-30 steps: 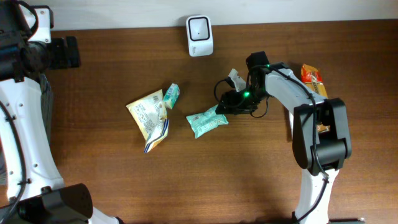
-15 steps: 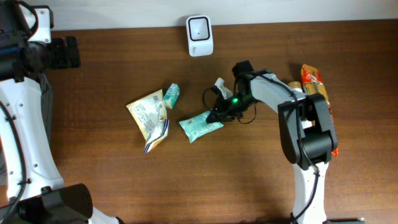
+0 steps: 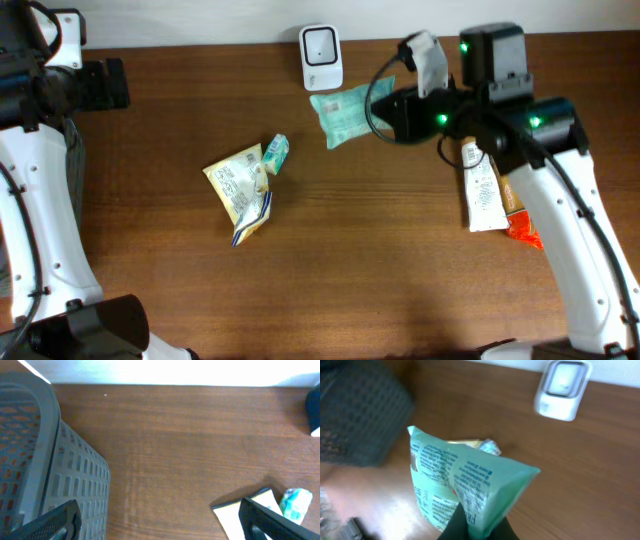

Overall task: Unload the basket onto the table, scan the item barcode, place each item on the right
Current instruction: 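Hold the mint-green pack's barcode over the white scanner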

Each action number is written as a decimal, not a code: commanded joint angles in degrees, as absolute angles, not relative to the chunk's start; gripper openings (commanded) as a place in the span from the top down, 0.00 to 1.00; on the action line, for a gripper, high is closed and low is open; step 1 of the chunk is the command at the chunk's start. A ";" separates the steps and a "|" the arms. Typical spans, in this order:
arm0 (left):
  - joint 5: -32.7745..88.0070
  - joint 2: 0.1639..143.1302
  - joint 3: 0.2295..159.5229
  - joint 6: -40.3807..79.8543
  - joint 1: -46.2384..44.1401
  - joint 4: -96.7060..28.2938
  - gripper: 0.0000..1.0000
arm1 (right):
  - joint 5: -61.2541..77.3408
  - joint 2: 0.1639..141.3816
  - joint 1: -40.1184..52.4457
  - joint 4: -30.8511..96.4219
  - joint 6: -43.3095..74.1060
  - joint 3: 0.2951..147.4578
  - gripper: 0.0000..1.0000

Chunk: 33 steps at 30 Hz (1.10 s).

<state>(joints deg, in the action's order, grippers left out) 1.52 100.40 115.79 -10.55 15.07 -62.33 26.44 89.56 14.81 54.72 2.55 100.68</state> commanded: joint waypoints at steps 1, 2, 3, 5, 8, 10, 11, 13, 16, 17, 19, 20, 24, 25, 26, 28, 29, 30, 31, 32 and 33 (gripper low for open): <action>1.96 100.47 115.77 -11.44 15.18 -62.28 0.01 | -0.56 101.67 20.73 54.06 0.32 117.30 0.96; 1.96 100.47 115.77 -11.44 15.18 -62.28 0.01 | -12.60 108.84 23.29 48.84 -4.14 122.21 0.96; 1.96 100.47 115.77 -11.44 15.18 -62.28 0.01 | -18.48 111.92 24.14 43.57 -8.29 122.37 0.96; 1.96 100.47 115.77 -11.44 15.18 -62.28 0.01 | -26.52 118.52 25.23 31.94 -19.09 122.34 0.96; 1.96 100.47 115.77 -11.44 15.18 -62.28 0.01 | -29.39 131.02 25.12 10.52 -44.36 122.34 0.96; 1.96 100.47 115.77 -11.44 15.18 -62.28 0.01 | -29.17 135.55 25.17 1.89 -53.74 122.32 0.96; 1.96 100.47 115.77 -11.44 15.18 -62.28 0.01 | -29.17 137.19 25.17 -0.91 -57.43 122.32 0.96; 1.96 100.47 115.77 -11.44 15.18 -62.28 0.01 | -28.47 139.92 25.23 -4.36 -62.17 122.32 0.96; 1.96 100.47 115.77 -11.44 15.18 -62.28 0.01 | -27.53 140.00 25.56 -4.36 -62.15 122.32 0.96; 1.96 100.47 115.77 -11.44 15.18 -62.28 0.01 | -27.44 140.00 25.98 -4.49 -62.17 122.32 0.96; 1.96 100.47 115.77 -11.44 15.18 -62.28 0.01 | -27.31 140.00 26.83 -4.38 -62.15 122.32 0.96; 1.96 100.47 115.77 -11.44 15.18 -62.28 0.01 | -27.22 140.00 27.35 -4.34 -62.15 122.32 0.96; 1.96 100.47 115.77 -11.44 15.18 -62.28 0.01 | -27.73 140.00 27.79 -3.18 -62.15 122.32 0.96; 1.96 100.47 115.77 -11.44 15.18 -62.28 0.01 | -27.70 139.98 27.81 -2.02 -62.13 122.32 0.96; 1.96 100.47 115.77 -11.44 15.18 -62.28 0.01 | -27.90 139.98 27.81 -0.27 -62.11 122.32 0.96; 1.96 100.47 115.77 -11.44 15.18 -62.28 0.01 | -29.30 139.96 27.79 0.23 -57.91 122.32 0.96; 1.96 100.47 115.77 -11.44 15.18 -62.28 0.01 | -29.23 139.81 27.83 0.19 -55.13 122.34 0.96; 1.96 100.47 115.77 -11.44 15.18 -62.28 0.01 | -29.26 139.11 28.03 0.38 -50.70 122.34 0.96; 1.96 100.47 115.77 -11.44 15.18 -62.28 0.01 | -29.21 138.04 28.16 1.15 -47.40 122.34 0.96; 1.96 100.47 115.77 -11.44 15.18 -62.28 0.01 | -29.21 135.70 28.29 1.43 -41.87 122.32 0.96; 1.96 100.47 115.77 -11.44 15.18 -62.28 0.01 | -29.19 133.62 28.27 2.24 -38.48 122.34 0.96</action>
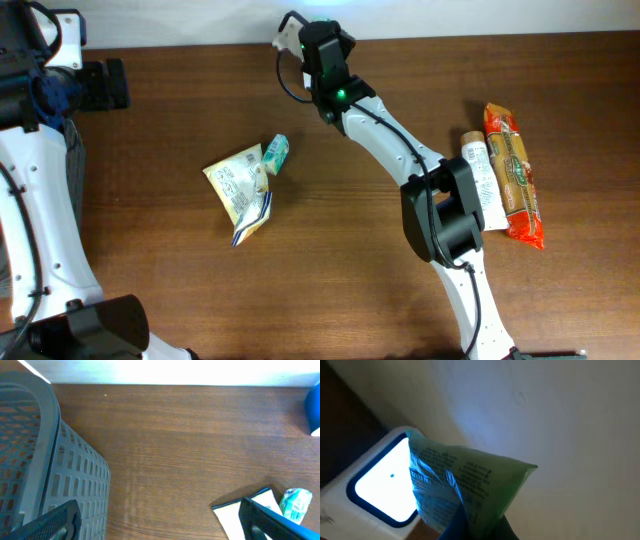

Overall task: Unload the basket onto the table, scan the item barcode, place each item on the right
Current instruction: 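Hold the mint-green pack's barcode over the white scanner, then carry the mint-green pack right and drop it on the pile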

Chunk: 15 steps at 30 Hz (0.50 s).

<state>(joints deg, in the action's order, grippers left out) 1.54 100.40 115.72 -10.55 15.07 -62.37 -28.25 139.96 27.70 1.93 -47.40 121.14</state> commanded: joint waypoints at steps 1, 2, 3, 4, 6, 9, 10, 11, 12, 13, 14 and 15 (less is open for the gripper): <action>1.96 100.47 115.77 -11.44 15.18 -62.28 0.01 | -29.21 130.61 28.27 5.56 -33.52 122.34 0.96; 1.96 100.47 115.77 -11.44 15.18 -62.28 0.01 | -29.15 128.44 28.21 9.02 -29.63 122.34 0.96; 1.96 100.47 115.77 -11.44 15.18 -62.28 0.01 | -29.02 126.04 28.12 13.61 -25.10 122.32 0.96; 1.96 100.47 115.77 -11.44 15.18 -62.28 0.01 | -28.64 122.83 27.99 20.73 -19.33 122.32 0.96; 1.96 100.47 115.77 -11.44 15.18 -62.28 0.01 | -25.85 117.75 27.55 33.17 -10.87 122.32 0.96; 1.96 100.47 115.77 -11.44 15.18 -62.28 0.01 | -17.28 109.89 24.64 55.13 5.26 122.32 0.96; 1.96 100.47 115.77 -11.44 15.18 -62.28 0.01 | -13.61 108.55 23.40 60.16 8.71 122.32 0.96; 1.96 100.47 115.77 -11.44 15.18 -62.28 0.01 | -7.55 107.46 20.82 66.52 11.51 122.32 0.96; 1.96 100.47 115.77 -11.44 15.18 -62.28 0.01 | -4.43 107.44 19.35 69.52 11.68 122.32 0.96; 1.96 100.47 115.77 -11.44 15.18 -62.28 0.01 | 0.01 107.63 16.99 74.22 11.68 122.30 0.96; 1.96 100.47 115.77 -11.44 15.18 -62.28 0.01 | 1.80 107.85 15.53 76.77 11.68 122.30 0.96; 1.96 100.47 115.77 -11.44 15.18 -62.28 0.01 | 3.38 108.16 13.93 79.13 11.66 122.21 0.96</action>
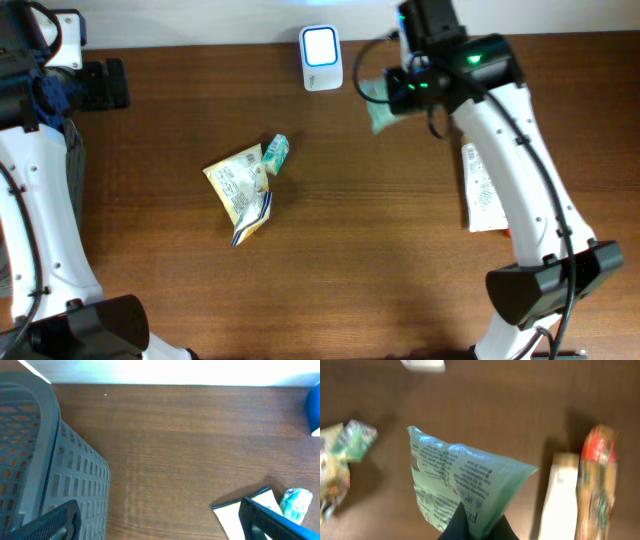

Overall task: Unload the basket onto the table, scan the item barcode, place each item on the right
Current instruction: 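Carry the mint-green pack right and drop it on the pile, then grasp the yellow snack bag with the right gripper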

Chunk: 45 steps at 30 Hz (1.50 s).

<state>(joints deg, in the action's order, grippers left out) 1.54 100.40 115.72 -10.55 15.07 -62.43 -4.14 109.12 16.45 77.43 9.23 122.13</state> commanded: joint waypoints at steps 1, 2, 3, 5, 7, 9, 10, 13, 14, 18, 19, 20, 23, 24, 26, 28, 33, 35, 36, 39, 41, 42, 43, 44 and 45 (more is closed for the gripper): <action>1.96 100.47 115.77 -11.44 15.18 -62.28 0.01 | 4.34 108.75 11.75 82.19 11.64 122.04 0.96; 1.96 100.47 115.77 -11.44 15.18 -62.28 0.01 | 4.36 109.19 10.17 84.88 11.38 122.02 0.96; 1.96 100.47 115.77 -11.44 15.18 -62.28 0.01 | 4.32 109.36 8.93 86.24 11.16 121.32 0.96; 1.96 100.47 115.77 -11.44 15.18 -62.28 0.01 | 4.34 109.36 6.24 86.35 10.74 117.58 0.96; 1.96 100.47 115.77 -11.44 15.18 -62.28 0.01 | 4.32 109.40 3.16 84.97 9.23 110.98 0.96; 1.96 100.47 115.77 -11.44 15.18 -62.28 0.01 | 4.32 109.40 -0.91 81.58 9.02 103.09 0.96; 1.96 100.47 115.77 -11.44 15.18 -62.28 0.01 | 4.32 109.40 -4.12 78.98 8.99 98.74 0.96; 1.96 100.47 115.77 -11.44 15.18 -62.28 0.01 | 4.29 109.40 -9.04 76.20 7.70 96.79 0.96; 1.96 100.47 115.77 -11.44 15.18 -62.28 0.01 | 4.08 109.40 -11.81 75.13 7.27 96.79 0.96; 1.96 100.47 115.77 -11.44 15.18 -62.28 0.01 | 2.74 109.40 -19.66 73.14 3.16 96.64 0.96; 1.96 100.47 115.77 -11.44 15.18 -62.28 0.01 | 2.81 109.45 -21.02 72.20 3.16 96.64 0.95; 1.96 100.47 115.77 -11.44 15.18 -62.28 0.01 | 2.87 109.45 -21.52 71.42 2.31 96.64 0.62; 1.96 100.47 115.77 -11.44 15.18 -62.28 0.01 | 3.44 109.45 -21.34 71.94 0.19 96.64 0.34; 1.96 100.47 115.77 -11.44 15.18 -62.28 0.01 | 4.03 109.45 -21.34 72.47 0.16 96.64 0.34; 1.96 100.47 115.77 -11.44 15.18 -62.28 0.01 | 7.07 109.45 -21.34 74.26 -1.69 97.01 0.38; 1.96 100.47 115.77 -11.44 15.18 -62.28 0.01 | 9.80 109.43 -20.49 77.71 -1.74 101.06 0.39; 1.96 100.47 115.77 -11.44 15.18 -62.28 0.01 | 24.77 109.36 -7.44 79.50 -0.73 112.18 0.39; 1.96 100.47 115.77 -11.44 15.18 -62.28 0.01 | 25.06 109.51 0.16 75.53 3.51 111.74 0.39; 1.96 100.47 115.77 -11.44 15.18 -62.28 0.01 | 25.08 109.67 2.76 74.00 5.08 111.74 0.39; 1.96 100.47 115.77 -11.44 15.18 -62.28 0.01 | 25.06 110.80 9.98 67.85 10.59 111.46 0.40; 1.96 100.47 115.77 -11.44 15.18 -62.28 0.01 | 24.88 112.71 15.68 62.04 15.29 111.11 0.40; 1.96 100.47 115.77 -11.44 15.18 -62.28 0.01 | 24.86 113.32 17.12 60.66 16.86 111.11 0.40; 1.96 100.47 115.77 -11.44 15.18 -62.28 0.01 | 24.84 115.04 20.12 57.78 18.35 111.11 0.40; 1.96 100.47 115.77 -11.44 15.18 -62.28 0.01 | 24.82 116.81 22.92 54.78 19.51 111.11 0.40; 1.96 100.47 115.77 -11.44 15.18 -62.28 0.01 | 24.82 118.48 24.99 52.45 21.21 111.11 0.40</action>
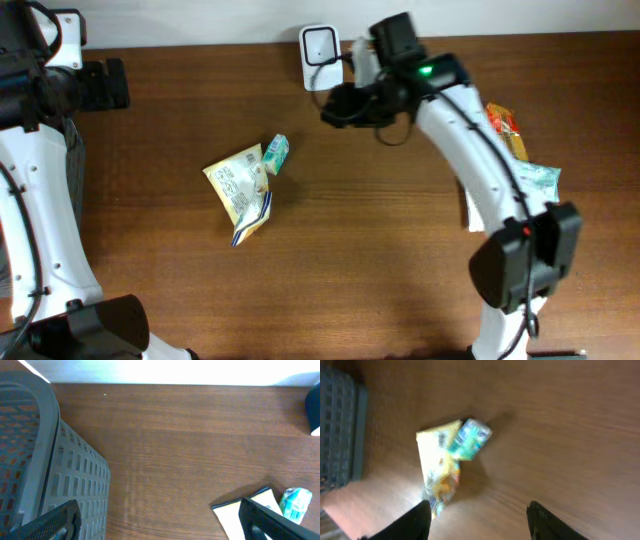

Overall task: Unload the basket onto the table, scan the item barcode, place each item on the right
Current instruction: 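Grasp the yellow snack bag with the right gripper, then lift the yellow bag and hold it over the scanner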

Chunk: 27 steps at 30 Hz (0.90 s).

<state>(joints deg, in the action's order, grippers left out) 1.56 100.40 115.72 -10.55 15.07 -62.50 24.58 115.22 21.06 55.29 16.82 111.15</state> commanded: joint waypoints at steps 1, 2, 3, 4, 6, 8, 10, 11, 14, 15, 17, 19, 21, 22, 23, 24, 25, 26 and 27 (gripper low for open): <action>1.96 100.47 115.77 -11.44 15.18 -62.28 0.01 | 24.84 120.09 26.76 50.81 22.81 111.11 0.40; 1.96 100.47 115.77 -11.44 15.18 -62.28 0.01 | 24.91 121.89 28.62 50.00 23.83 111.11 0.40; 1.96 100.47 115.77 -11.44 15.18 -62.28 0.01 | 25.06 123.17 29.95 50.11 24.34 111.11 0.40; 1.96 100.47 115.77 -11.44 15.18 -62.28 0.01 | 25.10 124.68 31.83 50.78 24.34 111.07 0.40; 1.96 100.47 115.77 -11.44 15.18 -62.28 0.01 | 25.02 127.44 35.97 51.42 24.34 110.78 0.39; 1.96 100.47 115.77 -11.44 15.18 -62.28 0.01 | 24.47 130.72 40.01 51.11 26.24 110.78 0.39; 1.96 100.47 115.77 -11.44 15.18 -62.28 0.01 | 24.38 132.75 42.33 53.15 26.89 110.78 0.40; 1.96 100.47 115.77 -11.44 15.18 -62.28 0.01 | 23.40 133.16 42.85 55.64 26.85 110.78 0.39; 1.96 100.47 115.77 -11.44 15.18 -62.28 0.01 | 16.95 133.21 41.82 65.87 20.62 110.78 0.43; 1.96 100.47 115.77 -11.44 15.18 -62.28 0.01 | 16.84 133.21 39.90 68.18 15.79 110.78 0.49; 1.96 100.47 115.77 -11.44 15.18 -62.28 0.01 | 16.95 132.99 34.26 71.09 6.28 111.02 0.49; 1.96 100.47 115.77 -11.44 15.18 -62.28 0.01 | 22.35 132.49 29.41 73.84 -0.32 112.51 0.49; 1.96 100.47 115.77 -11.44 15.18 -62.28 0.01 | 28.32 131.15 27.62 74.22 -4.10 115.98 0.48; 1.96 100.47 115.77 -11.44 15.18 -62.28 0.01 | 28.32 131.15 27.70 74.17 -4.10 118.04 0.47; 1.96 100.47 115.77 -11.44 15.18 -62.28 0.01 | 28.32 131.15 27.86 73.89 -4.10 119.24 0.47; 1.96 100.47 115.77 -11.44 15.18 -62.28 0.01 | 28.29 131.15 27.88 73.69 -4.12 120.44 0.45; 1.96 100.47 115.77 -11.44 15.18 -62.28 0.01 | 28.27 131.15 27.62 73.03 -4.34 121.36 0.41; 1.96 100.47 115.77 -11.44 15.18 -62.28 0.01 | 28.32 131.15 27.55 72.51 -5.19 121.60 0.38; 1.96 100.47 115.77 -11.44 15.18 -62.28 0.01 | 28.32 131.17 27.57 71.26 -6.90 121.62 0.34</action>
